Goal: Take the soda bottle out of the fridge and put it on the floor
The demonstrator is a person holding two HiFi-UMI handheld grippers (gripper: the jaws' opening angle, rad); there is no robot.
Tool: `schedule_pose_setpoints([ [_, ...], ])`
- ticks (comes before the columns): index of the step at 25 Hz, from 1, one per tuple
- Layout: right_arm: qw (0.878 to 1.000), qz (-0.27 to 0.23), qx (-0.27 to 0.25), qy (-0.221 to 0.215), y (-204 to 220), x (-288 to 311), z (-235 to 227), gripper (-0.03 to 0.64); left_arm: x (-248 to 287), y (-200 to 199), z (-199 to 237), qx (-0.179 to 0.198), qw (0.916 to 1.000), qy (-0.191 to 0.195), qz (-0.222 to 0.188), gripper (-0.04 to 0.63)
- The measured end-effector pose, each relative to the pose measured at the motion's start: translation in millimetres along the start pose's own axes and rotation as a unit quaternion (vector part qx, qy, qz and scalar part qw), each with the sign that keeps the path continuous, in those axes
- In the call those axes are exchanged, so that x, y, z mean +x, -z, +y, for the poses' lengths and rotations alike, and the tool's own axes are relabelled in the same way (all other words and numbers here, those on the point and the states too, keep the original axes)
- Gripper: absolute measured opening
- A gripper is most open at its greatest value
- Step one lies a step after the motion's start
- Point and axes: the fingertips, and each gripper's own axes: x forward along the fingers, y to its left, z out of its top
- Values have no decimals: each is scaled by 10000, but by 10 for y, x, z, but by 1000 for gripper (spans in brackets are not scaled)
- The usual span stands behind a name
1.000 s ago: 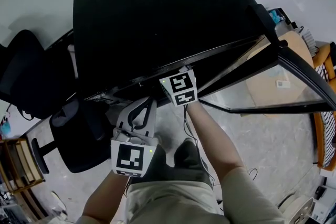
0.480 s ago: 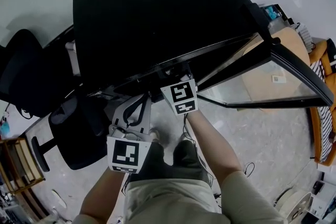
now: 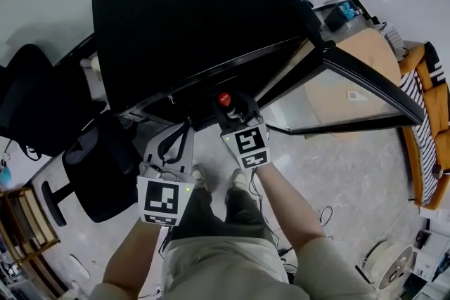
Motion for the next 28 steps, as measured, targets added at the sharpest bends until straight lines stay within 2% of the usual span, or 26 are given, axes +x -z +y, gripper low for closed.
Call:
schedule_pose_setpoints([
  [7, 9999, 43, 9, 144, -423, -734, -56, 135, -205, -432, -200, 52, 9999, 105, -32, 5],
  [20, 9986, -334, -157, 381, -1532, -1874, -56, 135, -572, -1095, -342, 215, 9994, 195, -214, 5],
  [24, 9982, -469, -101, 365, -1699, -2098, -7, 135, -640, -1195, -379, 295, 9988, 235, -310, 5],
  [28, 9982, -473, -68, 370, -1695, -2222, -13, 135, -629, -1227, -443, 319, 9987, 261, -289, 5],
])
